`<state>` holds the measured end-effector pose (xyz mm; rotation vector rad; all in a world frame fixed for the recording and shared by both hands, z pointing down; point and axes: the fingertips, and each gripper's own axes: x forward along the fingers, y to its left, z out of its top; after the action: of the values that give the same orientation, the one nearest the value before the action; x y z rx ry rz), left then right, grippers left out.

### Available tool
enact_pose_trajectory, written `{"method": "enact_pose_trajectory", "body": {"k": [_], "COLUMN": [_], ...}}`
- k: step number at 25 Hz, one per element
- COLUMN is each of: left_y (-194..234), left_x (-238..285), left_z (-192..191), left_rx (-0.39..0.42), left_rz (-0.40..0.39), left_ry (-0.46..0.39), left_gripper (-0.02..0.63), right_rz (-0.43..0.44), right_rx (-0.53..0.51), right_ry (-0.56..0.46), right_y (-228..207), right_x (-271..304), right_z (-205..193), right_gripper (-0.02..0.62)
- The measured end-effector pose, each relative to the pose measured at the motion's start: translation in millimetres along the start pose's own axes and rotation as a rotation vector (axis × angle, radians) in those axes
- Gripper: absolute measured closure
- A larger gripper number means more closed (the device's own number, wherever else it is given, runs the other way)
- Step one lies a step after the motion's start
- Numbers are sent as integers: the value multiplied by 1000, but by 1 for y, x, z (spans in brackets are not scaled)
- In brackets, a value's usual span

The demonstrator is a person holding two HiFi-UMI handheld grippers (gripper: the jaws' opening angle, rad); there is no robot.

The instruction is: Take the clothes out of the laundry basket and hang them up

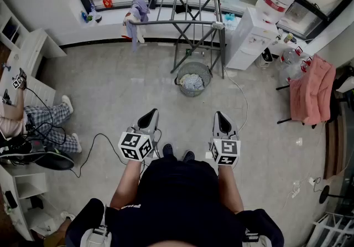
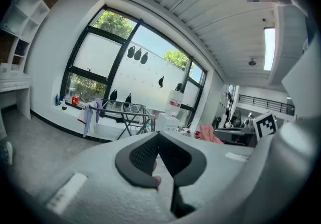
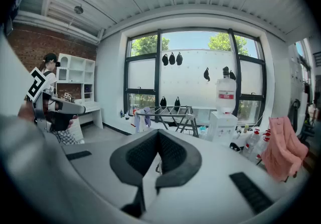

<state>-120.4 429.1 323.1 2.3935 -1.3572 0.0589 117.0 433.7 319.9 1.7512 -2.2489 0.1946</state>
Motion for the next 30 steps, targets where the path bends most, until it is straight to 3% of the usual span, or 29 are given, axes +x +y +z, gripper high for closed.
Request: {"method": "enact_pose_trajectory", "body": {"k": [9, 24, 26, 29, 30], "left_y": [4, 10, 8, 14, 17], "left_x": [6, 18, 22, 29, 30], "left_z": [7, 9, 9, 11, 12], "left_rx": [29, 91, 106, 112, 113], "left_rz": [-1, -41, -57, -44, -35], "left_ry": [-23, -19, -9, -15, -23], "left_gripper": [583, 572, 417, 339, 321], "right_rz": [35, 8, 29, 51, 55], "right_rx": [75, 74, 95, 120, 126], "right_ry": [13, -54, -49, -45, -44], "right_y": [-3, 6, 8, 10, 10], "right_x": [8, 16, 18, 25, 26], "right_z": [-4, 7, 7, 6, 5], "right_gripper": [597, 586, 404, 246, 220]}}
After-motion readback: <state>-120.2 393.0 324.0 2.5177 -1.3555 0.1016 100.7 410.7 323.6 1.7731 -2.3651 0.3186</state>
